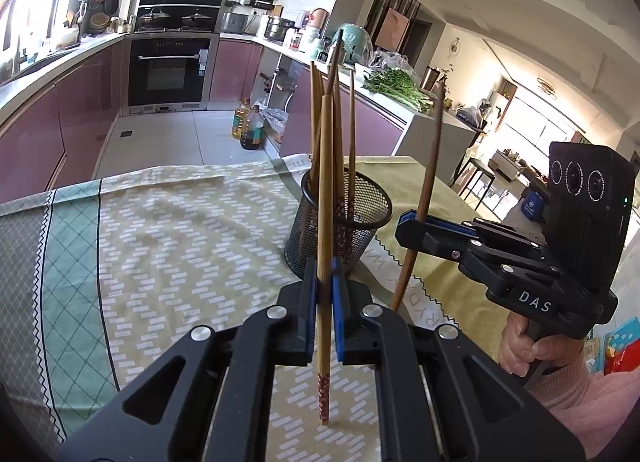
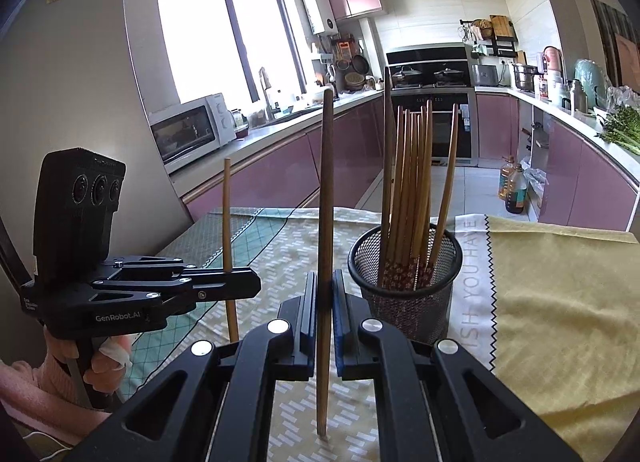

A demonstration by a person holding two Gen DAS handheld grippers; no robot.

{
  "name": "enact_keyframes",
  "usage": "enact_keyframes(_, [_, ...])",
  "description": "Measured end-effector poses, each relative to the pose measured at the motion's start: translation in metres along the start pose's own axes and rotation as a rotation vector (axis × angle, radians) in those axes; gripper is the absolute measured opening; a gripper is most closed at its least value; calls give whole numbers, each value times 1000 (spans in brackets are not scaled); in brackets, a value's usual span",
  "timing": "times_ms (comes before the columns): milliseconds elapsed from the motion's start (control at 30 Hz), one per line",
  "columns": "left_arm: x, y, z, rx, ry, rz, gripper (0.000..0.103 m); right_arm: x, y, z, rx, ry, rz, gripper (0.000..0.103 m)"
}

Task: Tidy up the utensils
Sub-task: 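Carry both upright chopsticks over the black mesh cup, left and right grippers together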

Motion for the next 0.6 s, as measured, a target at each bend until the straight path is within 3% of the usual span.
enact_keyframes(600, [11,-18,-1,36,27,17,7,4,-17,-7,56,15,-10,6])
Point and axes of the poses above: each gripper's, at about its wrist camera, not at the fingertips, and z roughly the way its jaws point, x to its right, y to its underside, the point moved 5 cm from there along z, roughly the way its jaws point, and after that the axes turned 13 degrees about x, right-handed, at the moved point
